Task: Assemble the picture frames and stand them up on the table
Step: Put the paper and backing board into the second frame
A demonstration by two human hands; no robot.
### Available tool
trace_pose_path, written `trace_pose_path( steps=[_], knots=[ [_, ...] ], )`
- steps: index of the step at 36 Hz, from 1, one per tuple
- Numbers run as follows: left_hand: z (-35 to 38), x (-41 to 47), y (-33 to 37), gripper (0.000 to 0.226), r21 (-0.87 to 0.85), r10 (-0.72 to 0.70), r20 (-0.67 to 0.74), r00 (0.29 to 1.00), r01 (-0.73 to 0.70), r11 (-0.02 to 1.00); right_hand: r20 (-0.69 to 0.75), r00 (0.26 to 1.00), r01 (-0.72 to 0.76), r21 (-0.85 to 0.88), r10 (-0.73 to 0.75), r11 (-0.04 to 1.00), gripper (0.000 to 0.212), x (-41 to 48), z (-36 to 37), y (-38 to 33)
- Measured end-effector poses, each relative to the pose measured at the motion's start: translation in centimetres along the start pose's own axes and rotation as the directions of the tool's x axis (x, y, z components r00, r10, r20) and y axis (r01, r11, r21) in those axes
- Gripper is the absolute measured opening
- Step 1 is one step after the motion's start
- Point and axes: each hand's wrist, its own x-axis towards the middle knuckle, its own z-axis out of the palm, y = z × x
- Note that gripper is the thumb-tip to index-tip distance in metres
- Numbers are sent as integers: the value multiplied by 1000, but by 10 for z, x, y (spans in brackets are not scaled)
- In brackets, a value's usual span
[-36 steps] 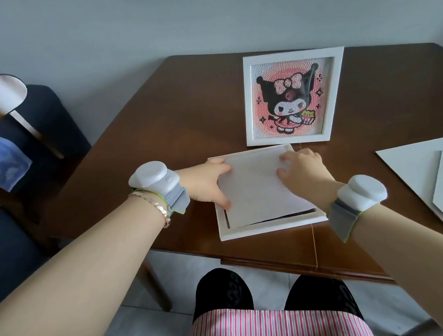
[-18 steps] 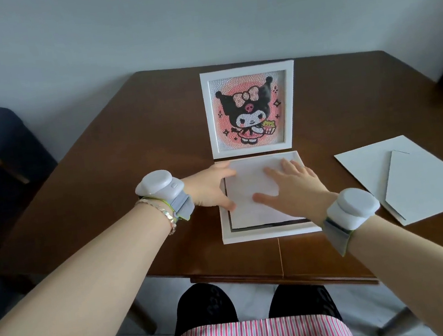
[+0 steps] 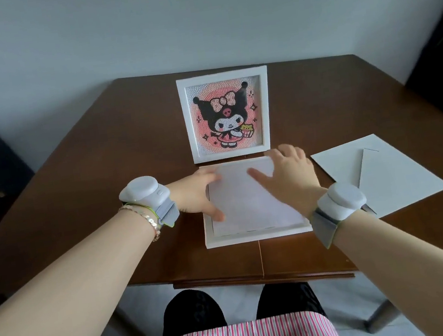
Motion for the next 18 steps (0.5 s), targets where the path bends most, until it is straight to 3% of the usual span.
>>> trace_pose_path(
  steps=[2,4,7,11,18],
  knots=[
    [0,4,5,99,18,10,4,1000,-10,1000,-158,975,-165,-47,156,985,56,11,-2,18],
    [1,7,12,100,28,19,10,1000,-19,999,-241,897,-400,-86,370,913,44,26,-3,40],
    [2,15,21,101,42,26,28,999,-27,999,-95,759,-649,-201,644,734,50,44,-9,81],
    [2,23,29,103,52,35,40,999,-37,998,13,736,-628,-362,677,689,57,49,-6,113],
    [2,36,56,101,88,81,59,995,-86,992,39,742,-616,-356,670,703,66,42,-11,131]
  ],
)
